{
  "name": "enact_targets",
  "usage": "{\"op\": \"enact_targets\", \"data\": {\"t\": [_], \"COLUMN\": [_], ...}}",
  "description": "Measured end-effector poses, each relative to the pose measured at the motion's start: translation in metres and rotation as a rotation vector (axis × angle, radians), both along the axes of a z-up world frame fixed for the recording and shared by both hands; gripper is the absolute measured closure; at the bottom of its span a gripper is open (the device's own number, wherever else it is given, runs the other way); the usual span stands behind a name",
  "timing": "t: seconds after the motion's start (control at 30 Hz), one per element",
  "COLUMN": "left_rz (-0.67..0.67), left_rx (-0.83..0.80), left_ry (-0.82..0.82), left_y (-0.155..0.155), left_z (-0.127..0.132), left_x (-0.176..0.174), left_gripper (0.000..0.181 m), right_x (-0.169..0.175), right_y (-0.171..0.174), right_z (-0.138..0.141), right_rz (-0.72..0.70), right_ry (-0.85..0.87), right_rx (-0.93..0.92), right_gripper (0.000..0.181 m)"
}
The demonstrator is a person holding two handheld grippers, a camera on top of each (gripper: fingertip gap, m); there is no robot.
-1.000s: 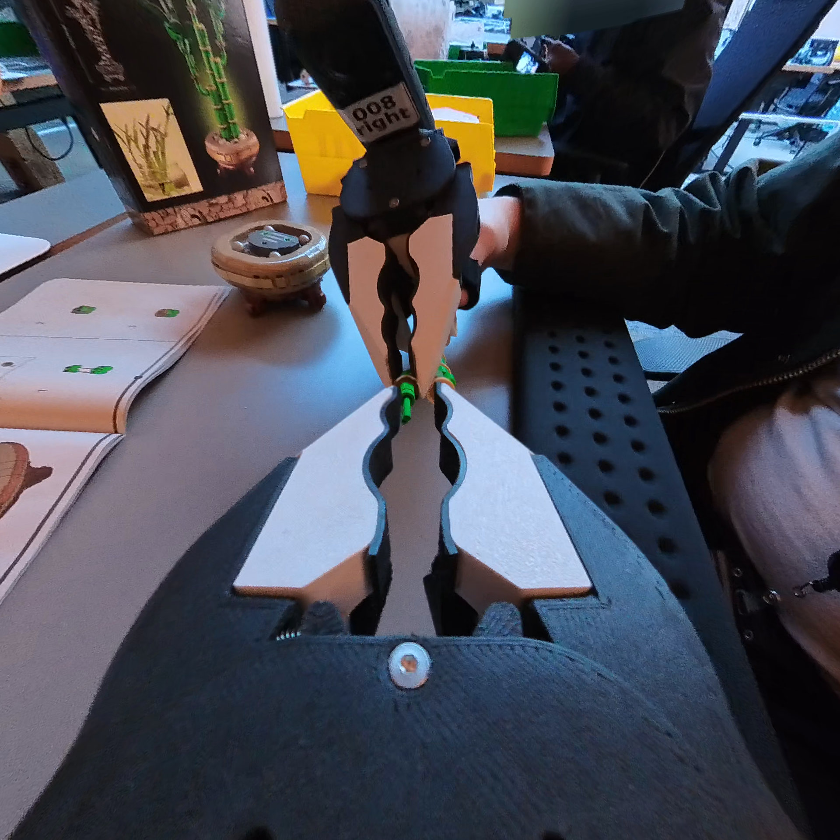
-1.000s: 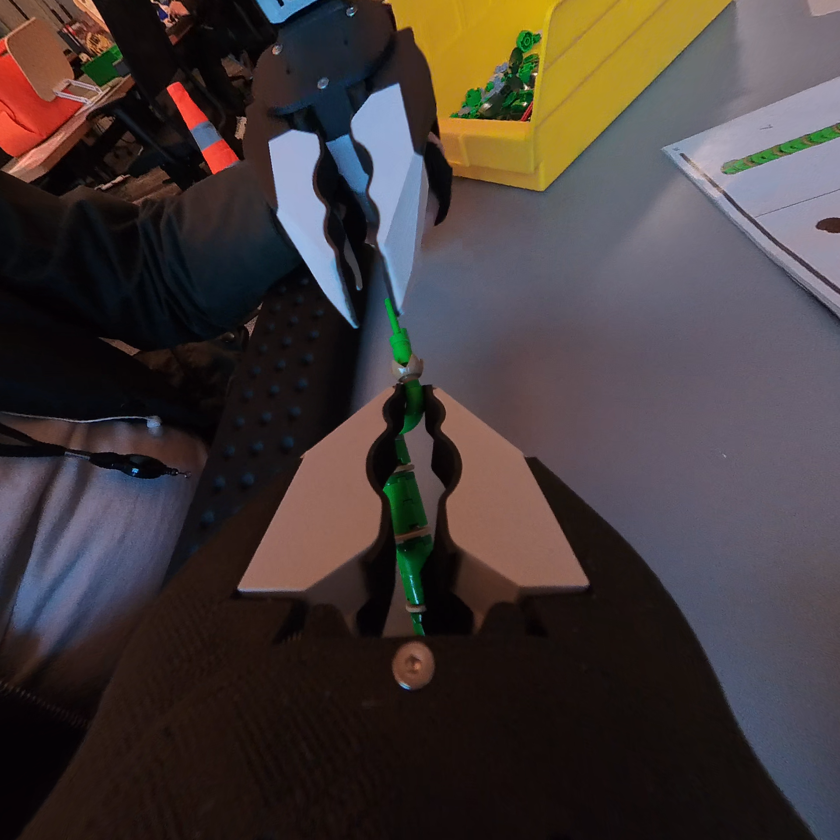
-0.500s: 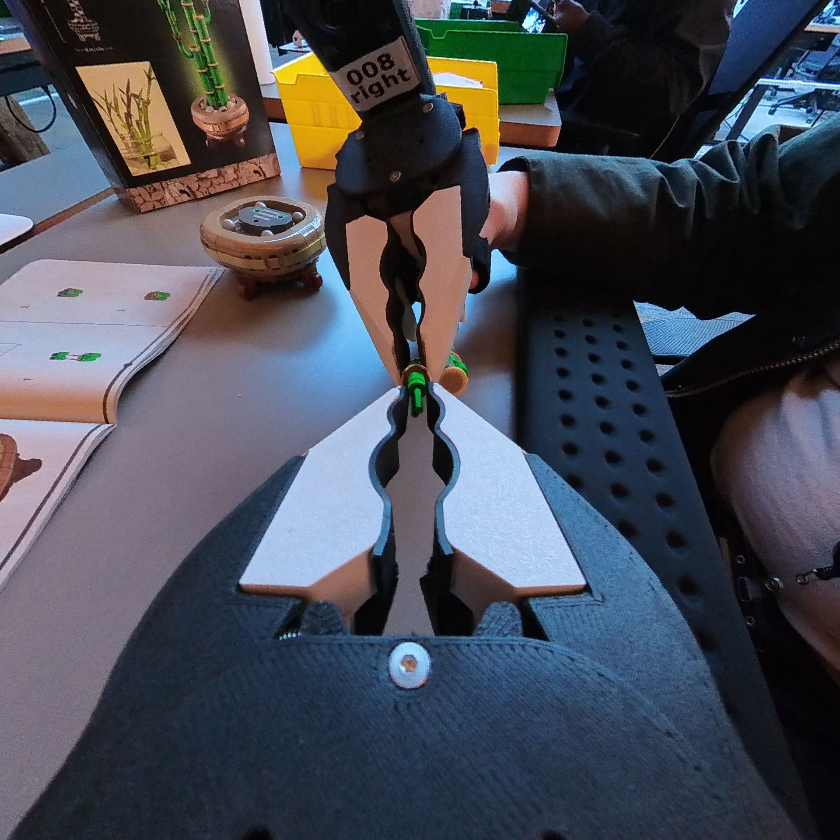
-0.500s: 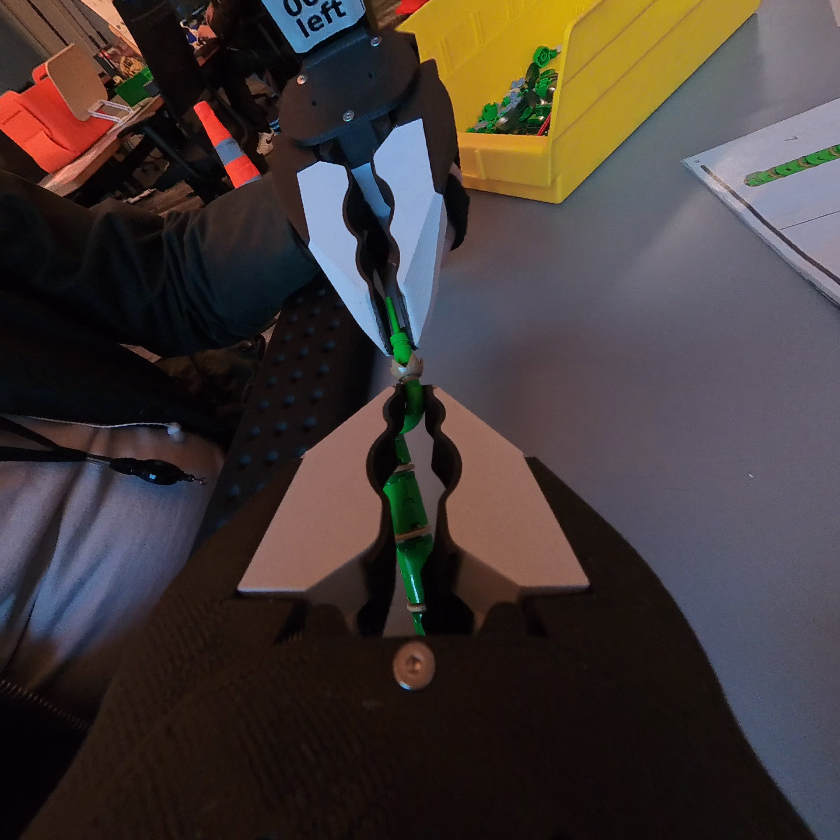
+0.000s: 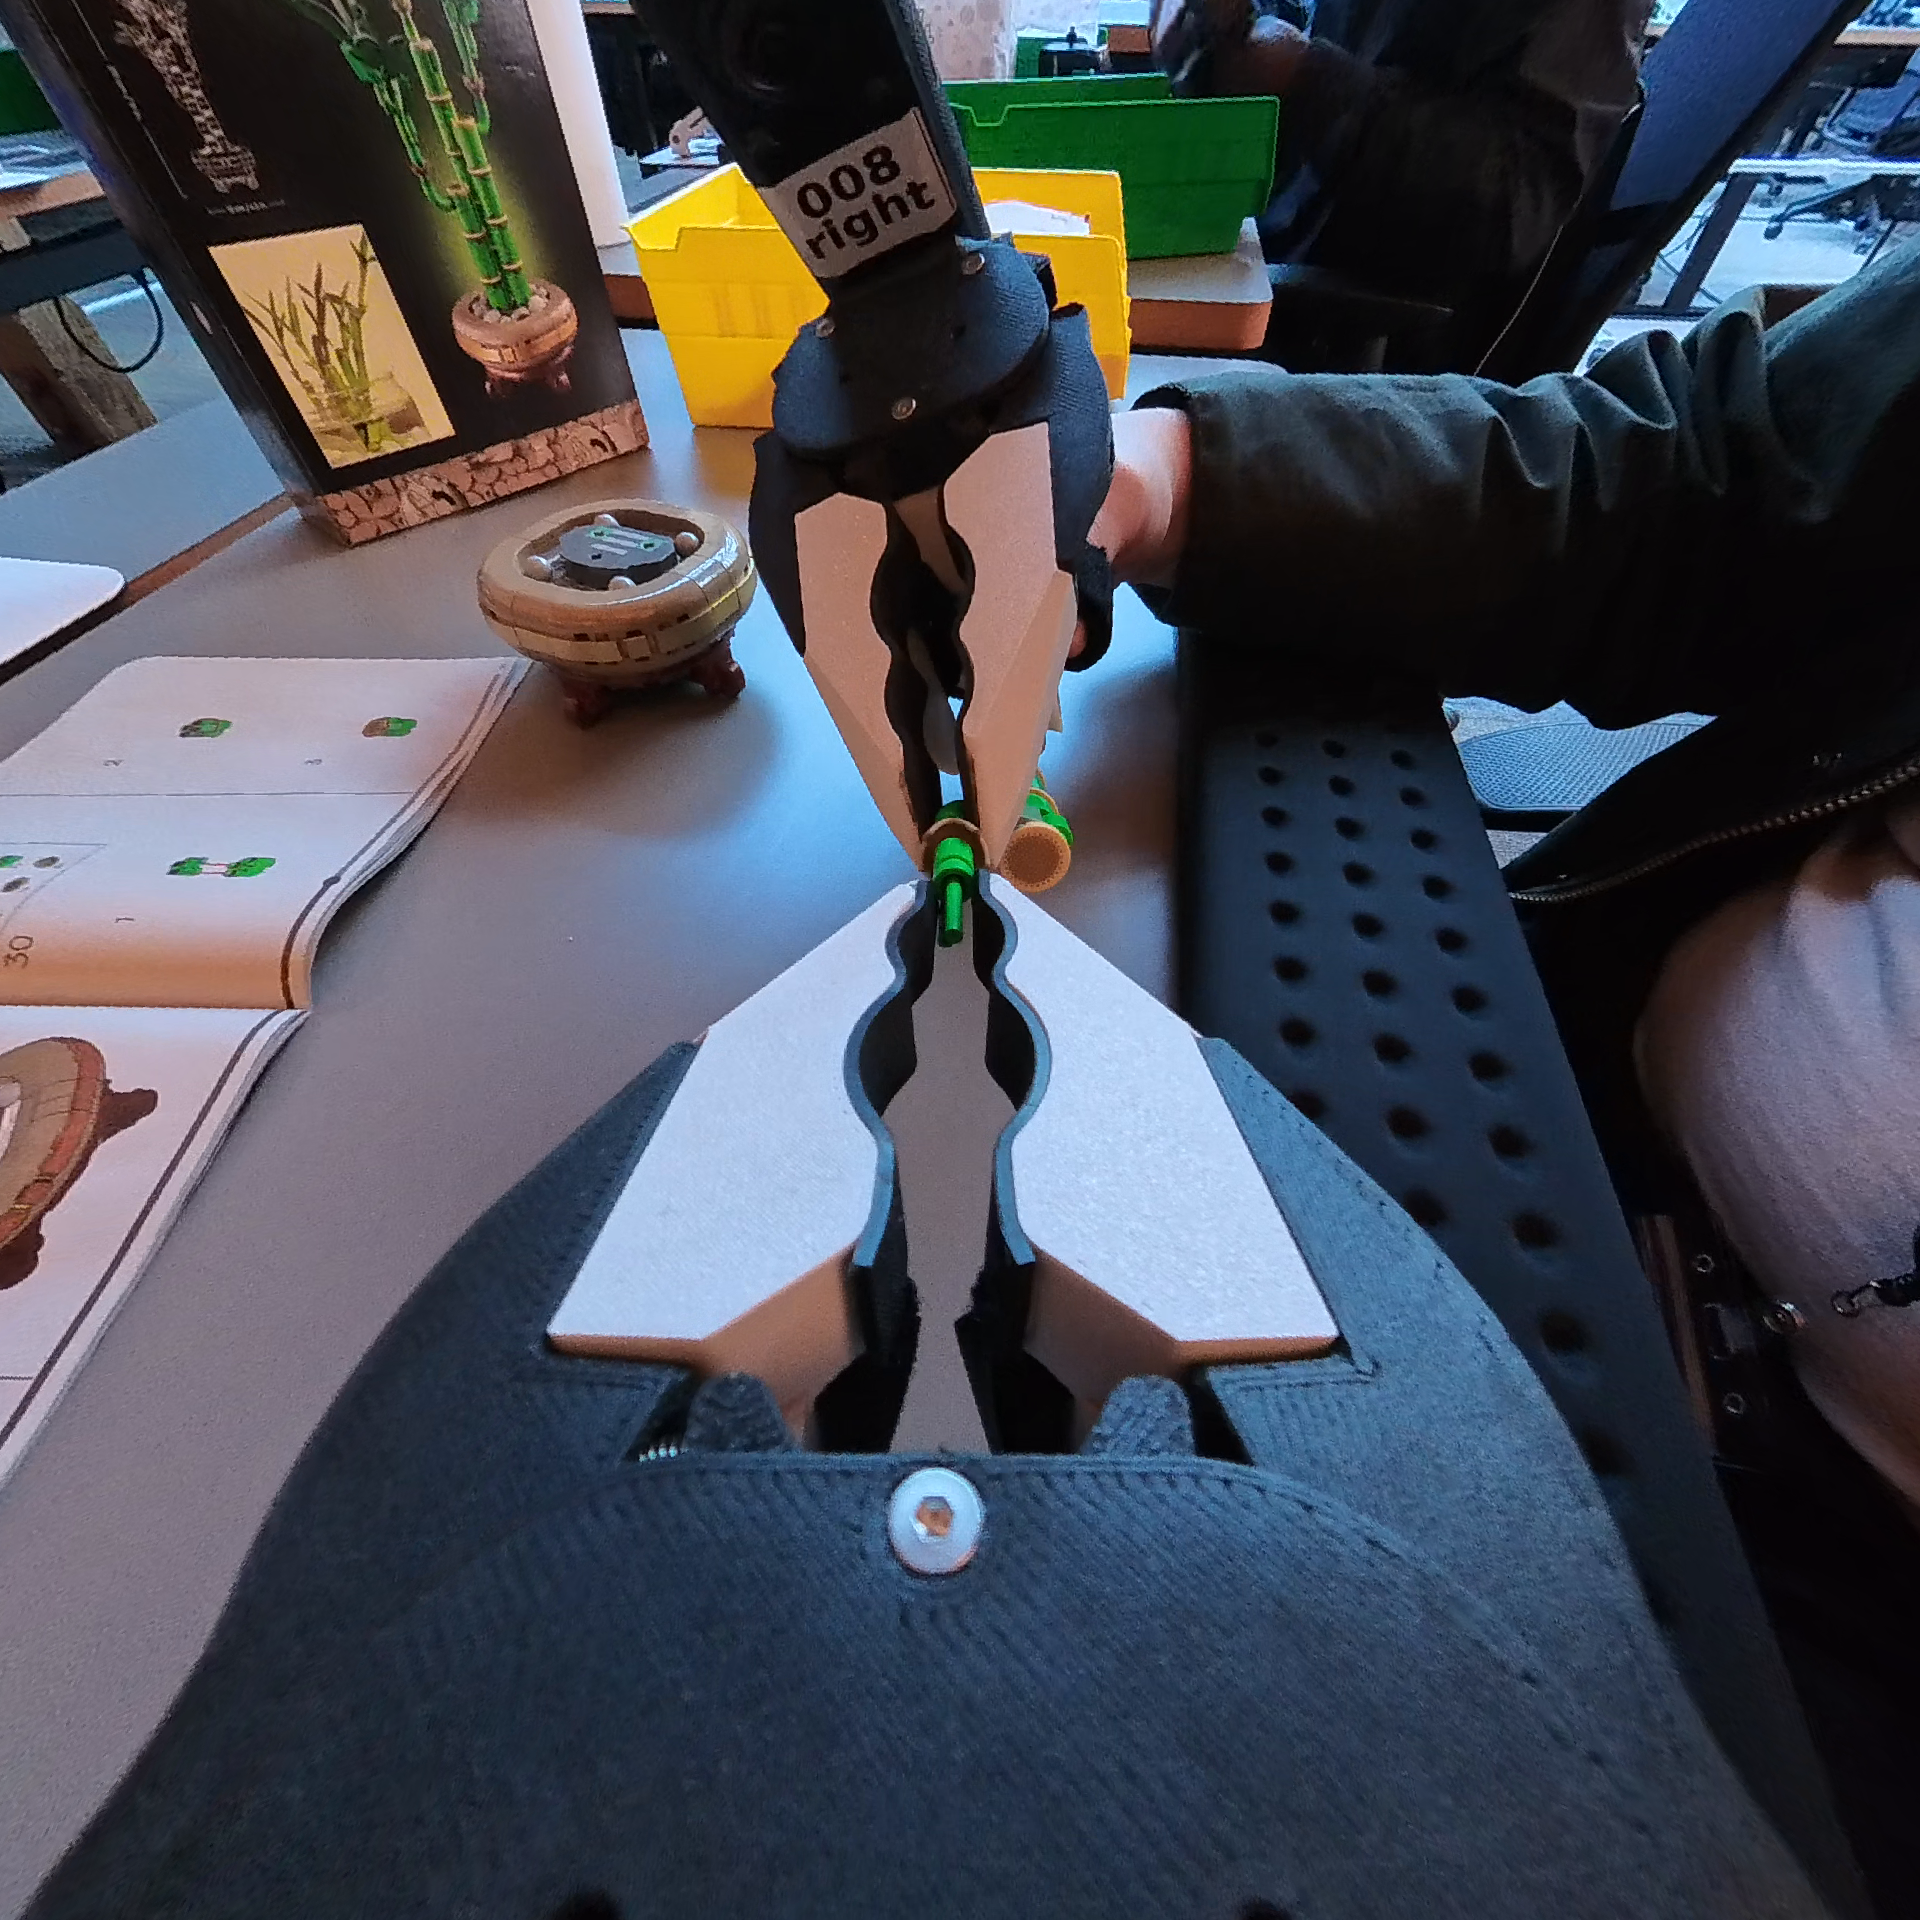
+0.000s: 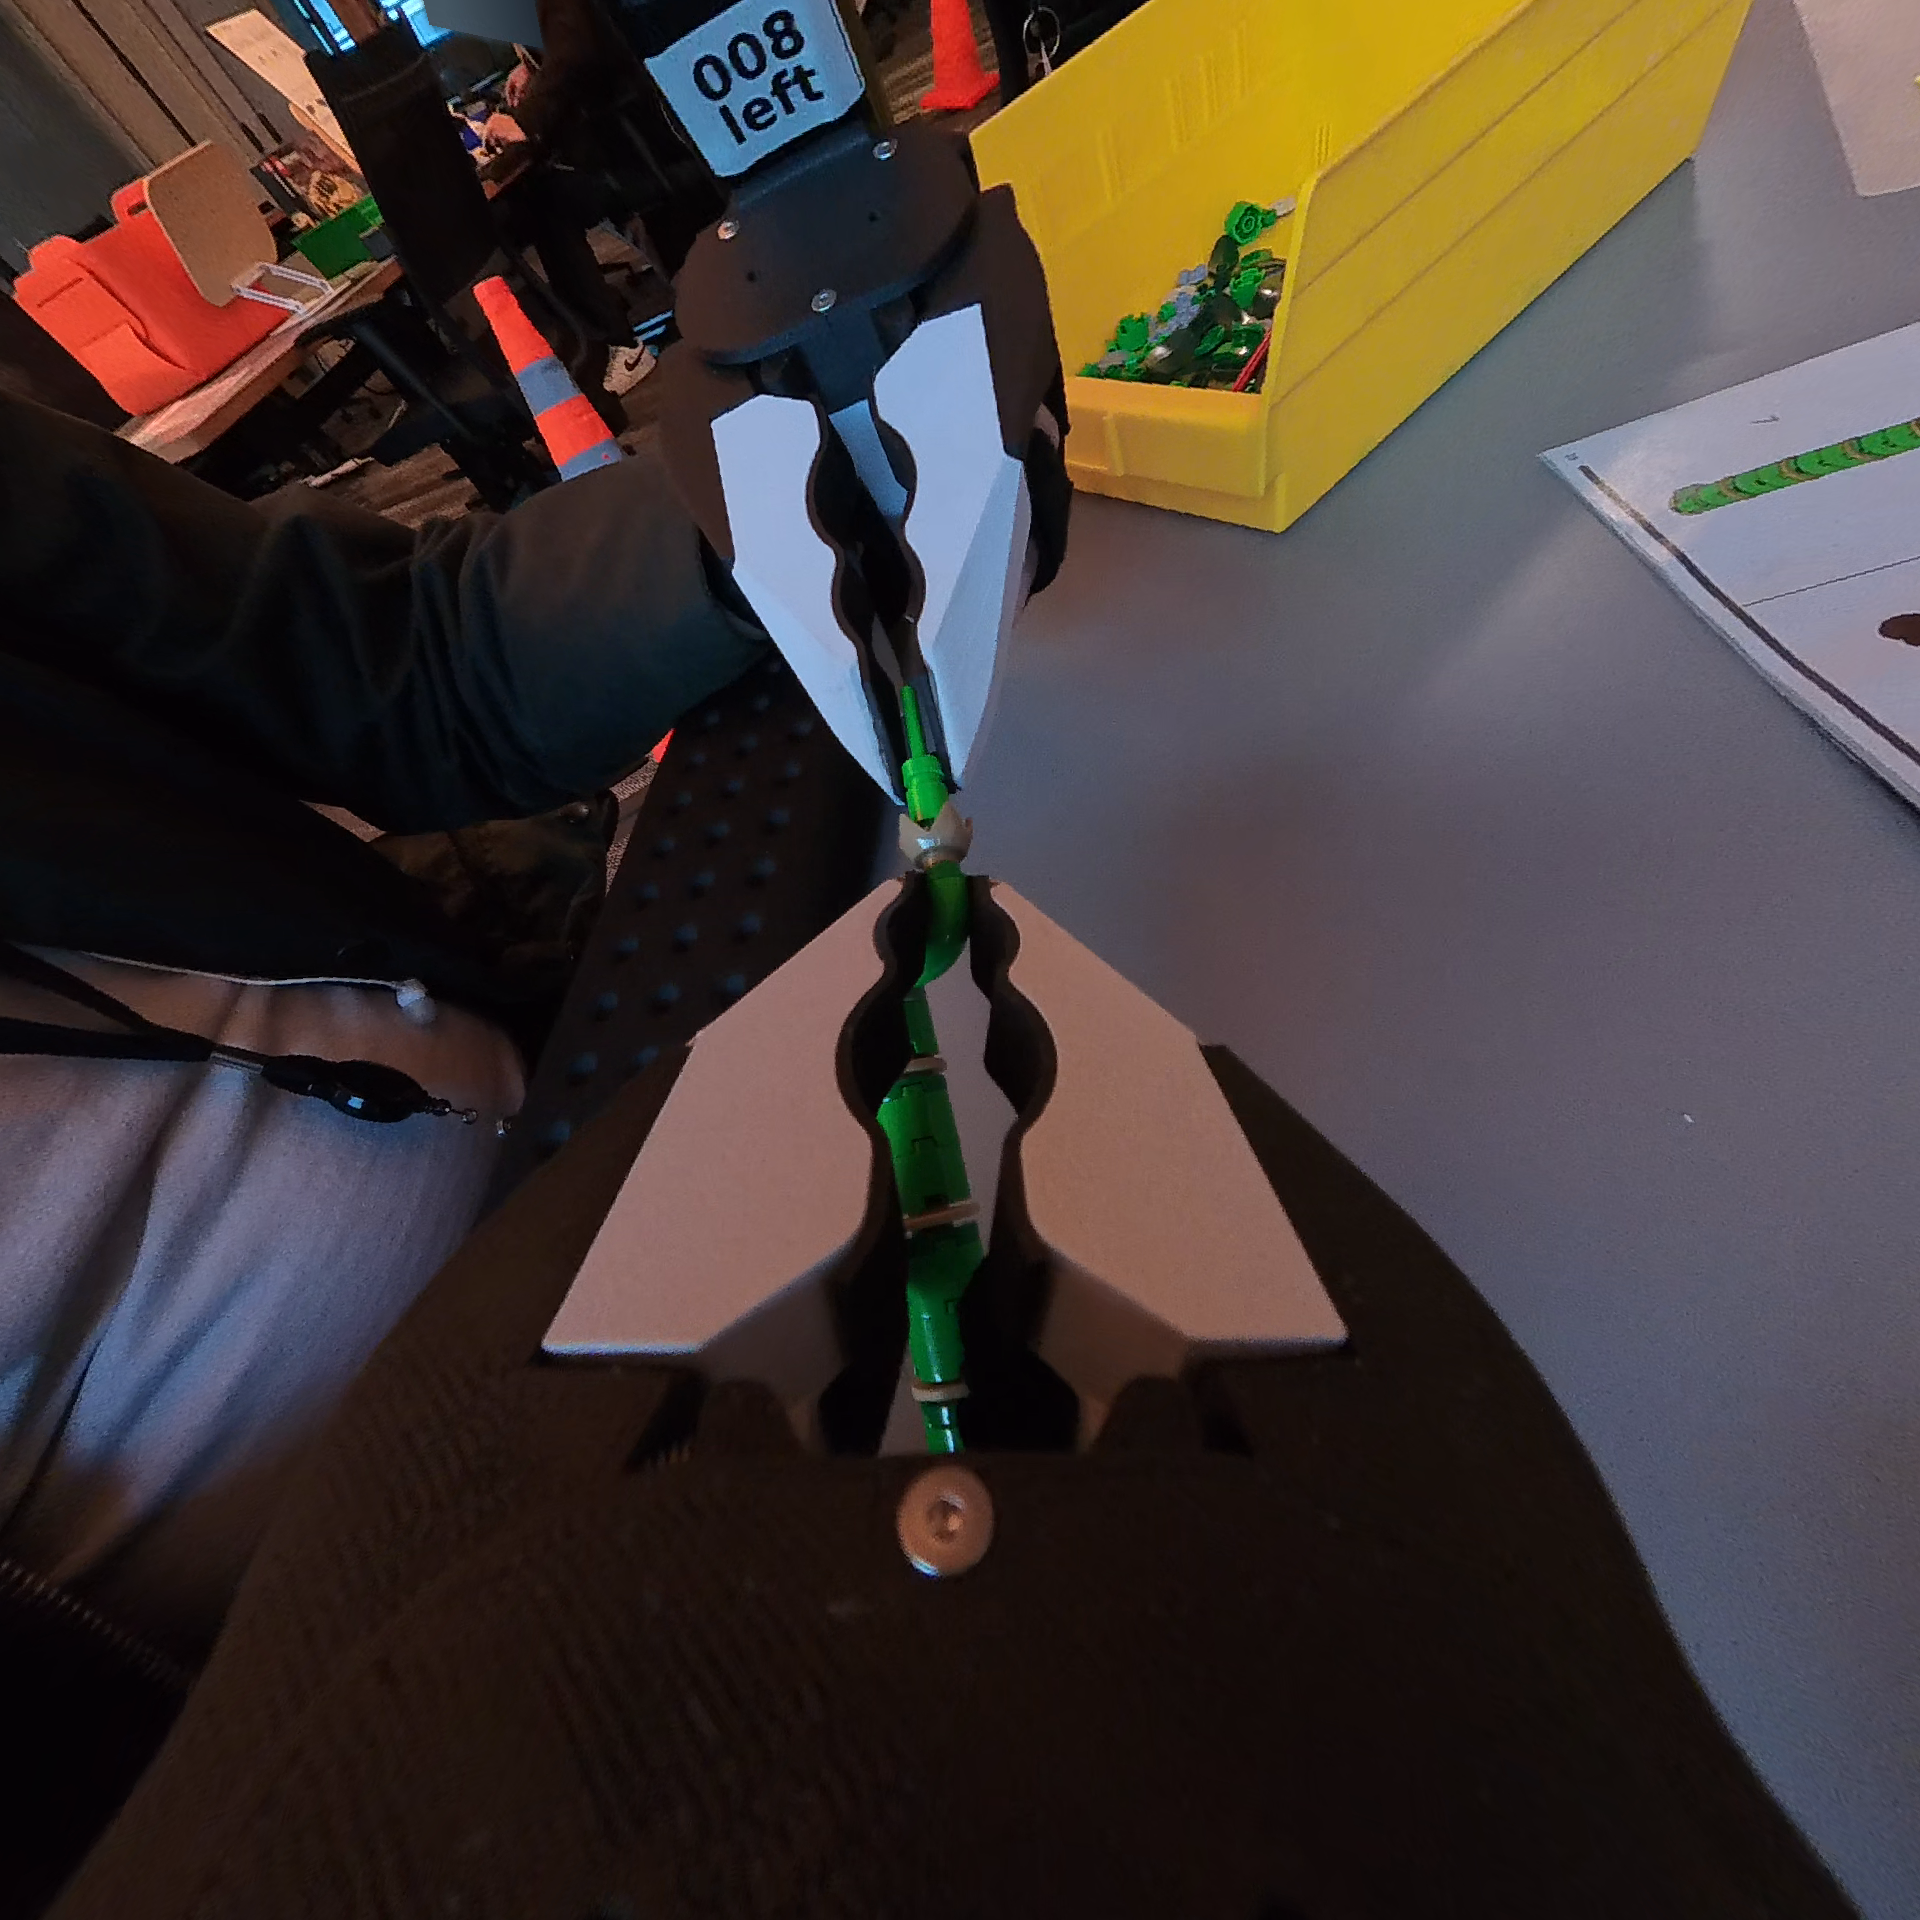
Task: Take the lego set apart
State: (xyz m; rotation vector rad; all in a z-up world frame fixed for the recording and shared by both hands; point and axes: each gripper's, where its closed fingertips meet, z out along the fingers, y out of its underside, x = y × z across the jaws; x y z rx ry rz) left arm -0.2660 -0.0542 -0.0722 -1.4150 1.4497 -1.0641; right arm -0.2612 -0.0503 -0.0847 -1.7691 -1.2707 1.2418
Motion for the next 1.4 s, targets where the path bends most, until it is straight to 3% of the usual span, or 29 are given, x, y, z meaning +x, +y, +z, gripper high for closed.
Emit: {"op": "enact_targets", "data": {"t": [0.27,0.33,0.4,0.43,0.5,0.63,0.77,0.83,1.03,1.2,1.4], "left_rz": [0.016,0.095,0.091,0.075,0.063,0.032,0.031,0.030,0.019,-0.001,-0.024], "left_rx": [0.008,-0.016,-0.114,-0.139,-0.120,-0.109,-0.145,-0.150,-0.131,-0.120,-0.134], "left_ry": [0.000,-0.168,-0.369,-0.402,-0.381,-0.273,-0.299,-0.294,-0.231,-0.179,-0.186], "left_y": [0.002,0.018,0.025,0.025,0.021,0.012,0.014,0.013,0.010,0.004,0.000], "left_z": [0.002,0.032,0.064,0.069,0.065,0.045,0.048,0.047,0.037,0.027,0.029], "left_x": [-0.004,-0.026,-0.053,-0.057,-0.050,-0.031,-0.033,-0.033,-0.023,-0.016,-0.016], "left_gripper": [0.176,0.177,0.177,0.177,0.177,0.176,0.176,0.176,0.176,0.176,0.176], "right_x": [0.005,0.029,0.036,0.037,0.036,0.024,0.017,0.014,-0.005,-0.016,-0.014], "right_y": [-0.001,0.013,0.015,0.016,0.019,0.015,0.017,0.022,0.008,0.003,0.001], "right_z": [-0.005,-0.026,0.000,0.015,0.020,-0.004,-0.020,-0.014,0.041,0.038,0.038], "right_rz": [0.004,-0.067,-0.080,-0.076,-0.092,-0.056,-0.051,-0.077,-0.058,-0.053,-0.051], "right_ry": [-0.037,-0.156,0.015,0.093,0.107,0.001,-0.061,-0.038,0.200,0.161,0.156], "right_rx": [-0.001,0.043,-0.043,-0.066,-0.037,-0.027,-0.019,0.010,0.158,0.217,0.224], "right_gripper": [0.174,0.174,0.175,0.175,0.175,0.174,0.172,0.154,0.149,0.168,0.176]}}
